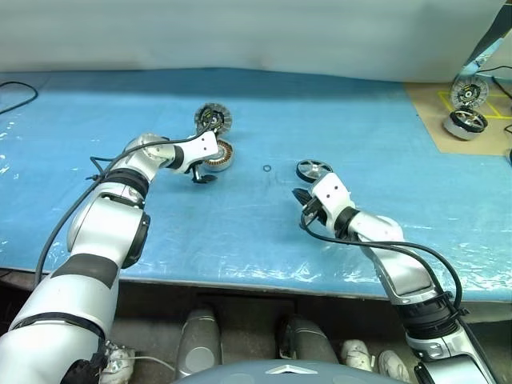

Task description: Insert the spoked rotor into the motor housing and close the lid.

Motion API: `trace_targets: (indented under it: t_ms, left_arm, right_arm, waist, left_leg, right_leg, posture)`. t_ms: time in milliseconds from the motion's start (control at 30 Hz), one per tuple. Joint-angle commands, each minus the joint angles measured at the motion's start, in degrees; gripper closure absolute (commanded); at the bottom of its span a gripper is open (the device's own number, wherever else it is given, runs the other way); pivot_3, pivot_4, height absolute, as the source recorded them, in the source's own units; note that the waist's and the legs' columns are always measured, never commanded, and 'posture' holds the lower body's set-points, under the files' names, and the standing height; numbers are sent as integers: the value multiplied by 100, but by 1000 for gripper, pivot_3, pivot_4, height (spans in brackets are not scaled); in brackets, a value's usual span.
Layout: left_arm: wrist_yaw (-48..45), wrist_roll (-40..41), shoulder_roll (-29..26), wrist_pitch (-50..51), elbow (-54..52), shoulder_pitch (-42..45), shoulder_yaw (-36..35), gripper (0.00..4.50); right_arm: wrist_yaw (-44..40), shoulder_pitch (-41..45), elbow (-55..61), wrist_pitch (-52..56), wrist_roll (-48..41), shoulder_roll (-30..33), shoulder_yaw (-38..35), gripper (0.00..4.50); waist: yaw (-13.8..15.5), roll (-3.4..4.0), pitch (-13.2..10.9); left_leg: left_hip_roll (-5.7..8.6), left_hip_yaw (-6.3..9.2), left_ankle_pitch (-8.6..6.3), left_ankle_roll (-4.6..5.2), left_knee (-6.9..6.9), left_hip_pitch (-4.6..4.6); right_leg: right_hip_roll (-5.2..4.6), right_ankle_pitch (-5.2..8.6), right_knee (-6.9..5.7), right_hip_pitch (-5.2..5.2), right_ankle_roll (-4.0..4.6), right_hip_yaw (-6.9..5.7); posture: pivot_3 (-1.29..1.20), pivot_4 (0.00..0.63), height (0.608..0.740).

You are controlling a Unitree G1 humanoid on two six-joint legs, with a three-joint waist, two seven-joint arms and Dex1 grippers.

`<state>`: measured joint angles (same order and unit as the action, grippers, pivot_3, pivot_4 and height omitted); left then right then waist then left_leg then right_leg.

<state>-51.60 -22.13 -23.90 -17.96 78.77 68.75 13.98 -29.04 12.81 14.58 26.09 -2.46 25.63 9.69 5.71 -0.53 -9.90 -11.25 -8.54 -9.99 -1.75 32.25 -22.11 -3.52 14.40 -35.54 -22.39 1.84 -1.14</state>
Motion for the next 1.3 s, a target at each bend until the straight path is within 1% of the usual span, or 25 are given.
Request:
trace_targets:
  t_ms: [33, 200, 433, 533, 633, 1000, 1200, 1300]
  left_arm:
    - [66, -116, 51, 21, -6, -57, 45, 26]
    - [273, -304, 123, 65, 13, -161, 141, 26]
    - [259, -432, 105, 18, 18, -312, 284, 26]
    - [90, -356, 82, -3, 15, -340, 215, 575]
    - [139, -364, 56, -34, 1, -347, 212, 1474]
    - [-375, -392, -80, -646, -56, -419, 291, 1474]
    - [-859, -220, -193, -856, -88, -362, 162, 1474]
    - [-1332, -62, -220, -1042, -136, -331, 81, 1474]
  right_arm:
    - [73, -74, 376, -1, 49, 71, -169, 4500]
    - [105, -132, 456, 36, 91, 134, -187, 4500]
    - [159, -180, 528, 101, 122, 153, -212, 4500]
    - [168, -182, 526, 104, 133, 159, -212, 4500]
    - [173, -178, 514, 105, 128, 141, -211, 4500]
    - [207, -179, 431, 60, 146, 102, -167, 4500]
    - [223, -168, 380, 37, 159, 78, -159, 4500]
    - [206, -149, 355, 28, 148, 69, -161, 4500]
  waist:
    - [5, 0, 0]
    - [15, 0, 0]
    - [19, 1, 1]
    - [18, 4, 2]
    - [10, 4, 2]
    - [-6, 4, 2]
    - [-7, 4, 2]
    - [-10, 4, 2]
  left_leg:
    - [1, 0, 0, 0, 0, 0]
    - [-4, 2, 0, 0, 0, 19]
    - [1, 1, 0, 1, 0, 43]
    - [6, 0, 0, 1, -1, 45]
    - [15, 0, 0, 2, -2, 46]
    - [29, 0, 0, 2, -21, 47]
    - [31, 0, 0, 2, -38, 46]
    - [31, 0, 0, 2, -45, 46]
  right_leg:
    - [-1, 0, 0, 1, 0, 0]
    - [-5, 0, 1, 18, 0, -1]
    - [-17, 2, 4, 40, 2, -1]
    - [-24, 2, 4, 41, 2, -1]
    - [-33, 3, 4, 41, 3, -1]
    - [-44, 3, 18, 40, -1, -2]
    - [-44, 2, 31, 38, -2, -7]
    - [-44, 2, 38, 38, -2, -7]
  posture:
    - [0, 150, 740]
    - [0, 150, 740]
    - [0, 150, 740]
    - [0, 150, 740]
    - [0, 150, 740]
    - [0, 150, 740]
    - [0, 150, 740]
    - [0, 150, 740]
